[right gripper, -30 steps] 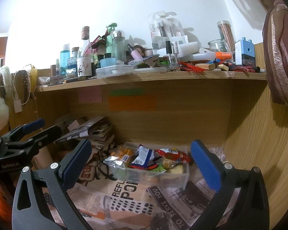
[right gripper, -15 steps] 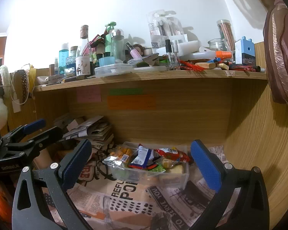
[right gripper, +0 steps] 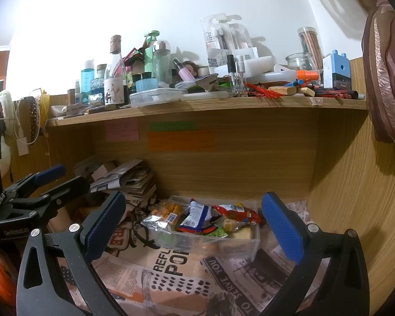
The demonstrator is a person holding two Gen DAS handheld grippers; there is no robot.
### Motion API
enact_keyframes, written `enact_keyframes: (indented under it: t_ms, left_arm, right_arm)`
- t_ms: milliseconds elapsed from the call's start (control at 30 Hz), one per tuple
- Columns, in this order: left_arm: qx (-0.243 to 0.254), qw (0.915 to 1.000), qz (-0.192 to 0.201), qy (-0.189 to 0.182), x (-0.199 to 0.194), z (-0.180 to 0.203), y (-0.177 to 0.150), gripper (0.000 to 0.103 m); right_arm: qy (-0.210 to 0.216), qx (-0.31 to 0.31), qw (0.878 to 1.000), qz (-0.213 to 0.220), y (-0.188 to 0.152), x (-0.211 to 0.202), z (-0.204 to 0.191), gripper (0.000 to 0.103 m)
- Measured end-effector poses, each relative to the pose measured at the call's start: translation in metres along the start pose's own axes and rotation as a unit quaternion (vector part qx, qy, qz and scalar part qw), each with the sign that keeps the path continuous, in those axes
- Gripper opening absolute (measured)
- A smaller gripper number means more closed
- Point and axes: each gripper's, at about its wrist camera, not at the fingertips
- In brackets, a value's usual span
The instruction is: Organize snacks
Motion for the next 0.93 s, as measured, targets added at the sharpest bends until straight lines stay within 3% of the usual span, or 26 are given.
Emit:
enact_keyframes:
  t_ms: [933]
  left_arm:
    - [0.006,0.9998,-0.018,0.001,0.014,0.009,-0.001,0.103]
  right_arm:
    - [0.002,0.003,1.0,-0.009,-0.001,0.01,0.006,0.103]
Point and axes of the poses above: each gripper's, at about its wrist camera, not at the fingertips, and x roughly the way its jaws point, z to its right, y to its top, and after that the axes turned 5 degrees about -z, right-handed
